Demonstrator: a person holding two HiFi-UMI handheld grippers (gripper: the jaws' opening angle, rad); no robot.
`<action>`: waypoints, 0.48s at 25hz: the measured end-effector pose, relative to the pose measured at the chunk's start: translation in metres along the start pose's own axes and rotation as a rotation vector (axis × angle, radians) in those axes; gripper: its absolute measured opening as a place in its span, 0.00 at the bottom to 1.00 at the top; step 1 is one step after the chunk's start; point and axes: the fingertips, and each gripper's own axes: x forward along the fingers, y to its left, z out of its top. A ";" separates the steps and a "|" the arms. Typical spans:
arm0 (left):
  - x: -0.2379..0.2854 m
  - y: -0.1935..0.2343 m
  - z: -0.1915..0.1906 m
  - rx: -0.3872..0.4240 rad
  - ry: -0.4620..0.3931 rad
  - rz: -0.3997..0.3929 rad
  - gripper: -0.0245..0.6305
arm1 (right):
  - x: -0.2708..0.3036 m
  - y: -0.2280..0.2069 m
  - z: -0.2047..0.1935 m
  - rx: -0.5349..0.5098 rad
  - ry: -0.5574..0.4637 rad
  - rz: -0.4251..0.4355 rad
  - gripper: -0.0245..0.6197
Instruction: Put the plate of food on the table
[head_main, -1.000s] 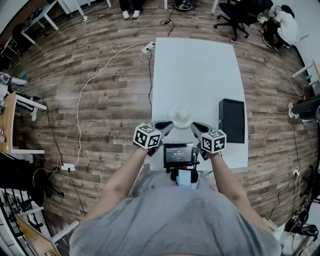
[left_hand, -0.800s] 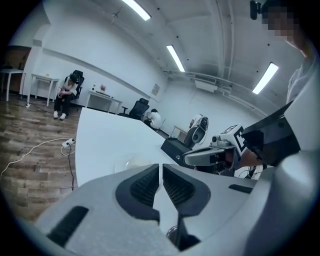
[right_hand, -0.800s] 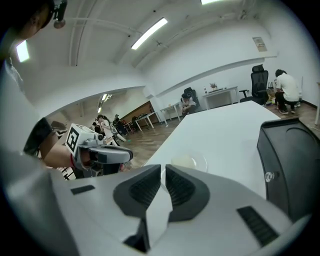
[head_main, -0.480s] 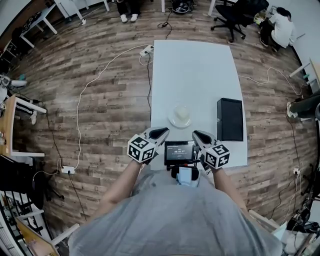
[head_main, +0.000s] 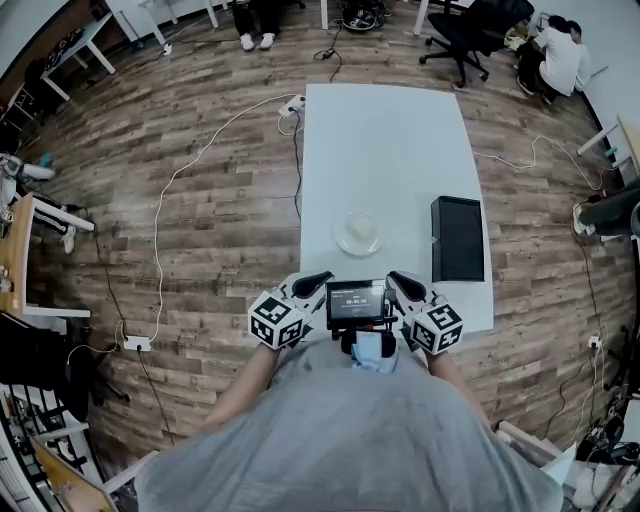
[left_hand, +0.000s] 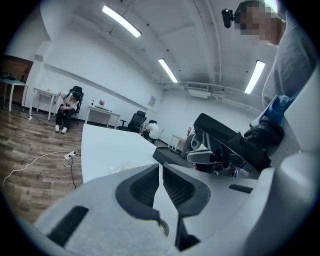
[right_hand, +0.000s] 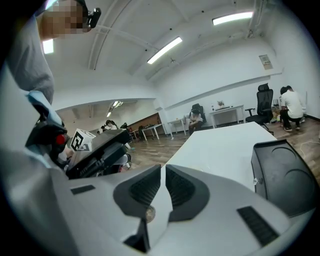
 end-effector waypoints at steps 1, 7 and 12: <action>0.001 -0.002 -0.002 0.010 0.007 0.003 0.09 | -0.002 0.001 -0.003 -0.005 0.007 0.000 0.10; 0.005 -0.001 -0.003 0.031 0.015 0.018 0.09 | -0.004 0.003 -0.013 -0.046 0.053 -0.011 0.09; 0.003 0.002 -0.002 0.026 0.011 0.023 0.09 | -0.007 0.001 -0.006 -0.041 0.032 -0.022 0.09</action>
